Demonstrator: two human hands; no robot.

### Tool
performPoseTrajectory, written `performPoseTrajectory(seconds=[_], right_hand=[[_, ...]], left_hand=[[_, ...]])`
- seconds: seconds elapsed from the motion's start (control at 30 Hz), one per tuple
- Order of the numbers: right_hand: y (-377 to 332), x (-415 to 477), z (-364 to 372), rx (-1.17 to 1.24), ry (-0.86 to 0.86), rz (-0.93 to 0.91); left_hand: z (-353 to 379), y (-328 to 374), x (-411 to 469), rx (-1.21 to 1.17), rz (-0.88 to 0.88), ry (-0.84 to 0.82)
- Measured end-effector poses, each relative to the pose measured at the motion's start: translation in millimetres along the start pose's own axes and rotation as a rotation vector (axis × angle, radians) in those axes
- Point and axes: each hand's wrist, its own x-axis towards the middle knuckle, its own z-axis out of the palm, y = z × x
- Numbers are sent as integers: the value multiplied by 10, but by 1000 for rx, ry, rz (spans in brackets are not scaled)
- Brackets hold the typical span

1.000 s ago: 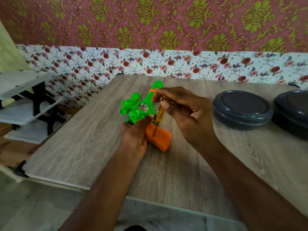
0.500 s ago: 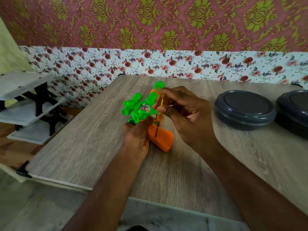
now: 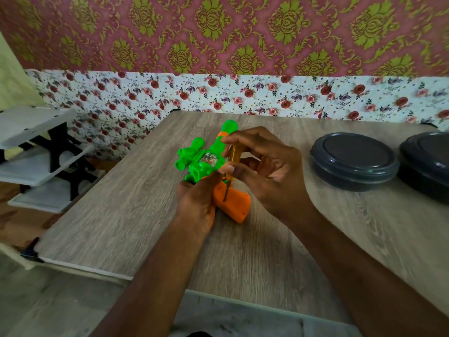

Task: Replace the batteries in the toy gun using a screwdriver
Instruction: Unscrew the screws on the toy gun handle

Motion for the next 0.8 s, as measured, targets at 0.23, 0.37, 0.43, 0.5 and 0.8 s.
performPoseTrajectory(seconds=[0.23,0.37,0.43,0.5,0.8], right_hand=[[7,2,-36,-1,-15,-33],[16,3,15,-110,39,-90],[27,6,14,-114,48,-88],[23,-1,-4,-82,25,-64],[-17,5,19,-189,59,-99]], left_hand=[[4,-14,22,-49,-18,3],[1,-17,24,-23,-7,12],[2,-24,28,-41,-7,2],[-9,-28,37,-55,-6,-1],[7,-12,10,-62,-7,-12]])
